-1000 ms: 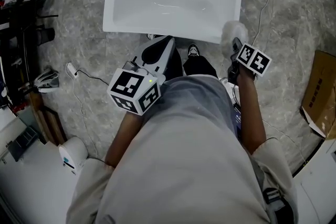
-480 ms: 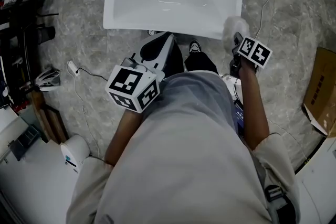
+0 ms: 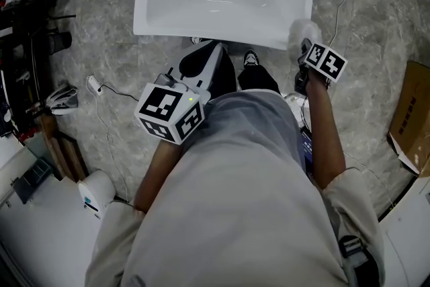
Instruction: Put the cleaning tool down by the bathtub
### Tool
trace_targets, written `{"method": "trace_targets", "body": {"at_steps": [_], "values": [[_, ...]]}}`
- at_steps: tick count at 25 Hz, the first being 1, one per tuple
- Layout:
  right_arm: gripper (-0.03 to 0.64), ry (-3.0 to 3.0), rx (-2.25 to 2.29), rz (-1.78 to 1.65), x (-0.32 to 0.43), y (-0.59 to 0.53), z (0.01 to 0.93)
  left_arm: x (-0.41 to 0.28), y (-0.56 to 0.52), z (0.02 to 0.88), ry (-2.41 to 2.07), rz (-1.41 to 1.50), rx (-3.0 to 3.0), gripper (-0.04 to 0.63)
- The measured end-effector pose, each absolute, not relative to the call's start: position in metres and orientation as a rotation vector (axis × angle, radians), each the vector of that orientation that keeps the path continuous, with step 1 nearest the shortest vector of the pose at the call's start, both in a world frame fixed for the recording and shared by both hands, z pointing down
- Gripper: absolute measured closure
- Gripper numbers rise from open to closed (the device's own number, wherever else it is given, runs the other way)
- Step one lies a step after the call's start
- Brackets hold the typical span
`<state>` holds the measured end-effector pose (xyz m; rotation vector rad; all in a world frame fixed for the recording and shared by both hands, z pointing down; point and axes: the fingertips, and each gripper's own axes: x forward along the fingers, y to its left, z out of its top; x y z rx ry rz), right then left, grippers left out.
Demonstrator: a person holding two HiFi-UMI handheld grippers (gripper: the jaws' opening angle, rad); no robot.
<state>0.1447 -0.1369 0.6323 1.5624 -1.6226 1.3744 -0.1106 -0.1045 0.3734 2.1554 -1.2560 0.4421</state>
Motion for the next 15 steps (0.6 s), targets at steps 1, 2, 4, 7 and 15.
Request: {"method": "trace_targets", "body": {"at_steps": [1, 2, 4, 7, 15], "values": [[0.532, -1.617, 1.570, 1.372, 0.145, -0.138, 0.634, -0.111, -0.105, 0.374, -1.257, 0.445, 2.155, 0.591], [0.532, -1.611, 1.577, 1.367, 0.145, -0.139, 0.636, -0.111, -0.105, 0.375, -1.258, 0.448, 2.154, 0.591], [0.532, -1.601, 1.589, 1.355, 0.146, -0.142, 0.639, -0.111, -0.106, 0.376, -1.260, 0.451, 2.154, 0.591], [0.532, -1.580, 1.619, 1.339, 0.146, -0.142, 0.643, -0.114, -0.104, 0.376, -1.266, 0.452, 2.150, 0.591], [0.532, -1.504, 1.745, 1.374, 0.153, -0.139, 0.651, -0.116, -0.100, 0.373, -1.277, 0.464, 2.149, 0.591]]}}
